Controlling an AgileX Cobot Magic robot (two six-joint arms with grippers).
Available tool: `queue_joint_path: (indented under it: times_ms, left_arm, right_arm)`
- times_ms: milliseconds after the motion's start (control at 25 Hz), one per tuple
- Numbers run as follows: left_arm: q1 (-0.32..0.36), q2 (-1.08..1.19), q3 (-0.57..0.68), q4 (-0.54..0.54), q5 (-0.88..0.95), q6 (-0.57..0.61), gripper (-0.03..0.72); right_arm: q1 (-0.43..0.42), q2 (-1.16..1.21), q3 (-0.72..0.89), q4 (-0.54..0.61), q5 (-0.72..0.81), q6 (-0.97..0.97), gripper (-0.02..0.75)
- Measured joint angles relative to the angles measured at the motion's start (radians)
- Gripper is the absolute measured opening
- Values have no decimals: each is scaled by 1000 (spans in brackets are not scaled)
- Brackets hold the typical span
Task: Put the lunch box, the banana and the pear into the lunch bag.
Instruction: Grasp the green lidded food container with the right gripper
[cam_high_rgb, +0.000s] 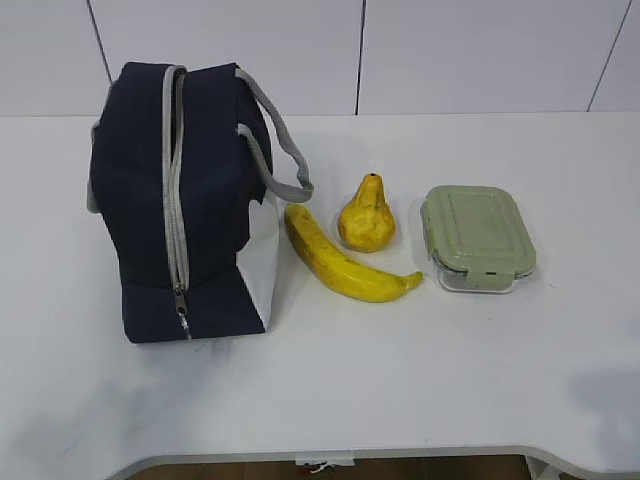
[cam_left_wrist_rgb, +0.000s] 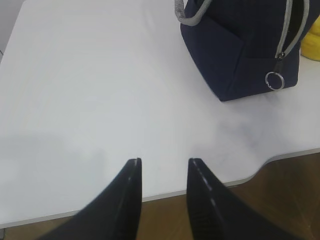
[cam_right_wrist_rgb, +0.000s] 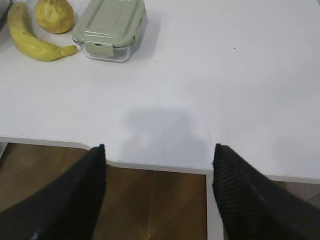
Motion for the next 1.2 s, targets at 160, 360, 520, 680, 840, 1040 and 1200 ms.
queue_joint_path:
  times_ms: [160,360,520,680,840,1040,1200]
  left_arm:
    - [0,0,0,0,0,0,234]
    - [0,0,0,0,0,0,234]
    - [0,0,0,0,0,0,235]
    - [0,0,0,0,0,0,235]
    - [0,0,0,0,0,0,234]
    - [0,0,0,0,0,0,234]
    - [0,0,0,0,0,0,234]
  right_arm:
    - [0,0,0,0,0,0,538]
    - [0,0,0,0,0,0,538]
    - [0,0,0,0,0,0,538]
    - [0,0,0,0,0,0,538]
    - [0,0,0,0,0,0,538]
    - [0,0,0,0,0,0,538]
    - [0,0,0,0,0,0,538]
